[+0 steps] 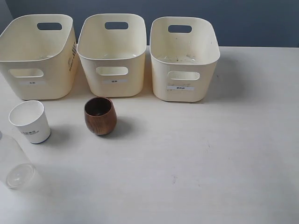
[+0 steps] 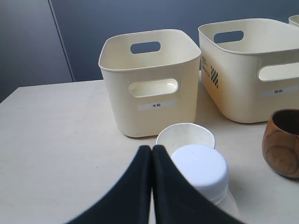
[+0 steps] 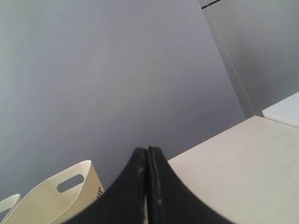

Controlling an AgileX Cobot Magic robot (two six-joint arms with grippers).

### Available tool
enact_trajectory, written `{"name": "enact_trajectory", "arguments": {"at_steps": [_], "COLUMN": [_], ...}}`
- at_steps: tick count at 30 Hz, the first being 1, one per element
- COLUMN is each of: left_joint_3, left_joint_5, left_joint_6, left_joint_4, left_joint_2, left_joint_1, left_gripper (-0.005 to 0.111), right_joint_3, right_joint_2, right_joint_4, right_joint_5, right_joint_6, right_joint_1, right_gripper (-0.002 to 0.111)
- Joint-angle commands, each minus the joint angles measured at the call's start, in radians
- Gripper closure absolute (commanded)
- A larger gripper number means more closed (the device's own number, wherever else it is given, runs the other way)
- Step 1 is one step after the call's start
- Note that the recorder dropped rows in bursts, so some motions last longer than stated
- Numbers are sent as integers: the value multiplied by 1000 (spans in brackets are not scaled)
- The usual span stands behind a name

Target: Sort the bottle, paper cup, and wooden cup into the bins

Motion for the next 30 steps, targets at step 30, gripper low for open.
{"name": "enact_trajectory", "arguments": {"at_steps": [30], "left_joint_3": [-1], "left_joint_5": [-14], "left_joint_6": [-3], "left_joint_4": [2], "left_joint_2": [3], "left_joint_1": [-1], "left_gripper": [107], "right_joint_3": [-793], "right_joint_2": [749], "right_joint_4": [183], "right_joint_5": [420], "right_joint_6": [-818], "right_joint_1": [509], "right_gripper": [109]}}
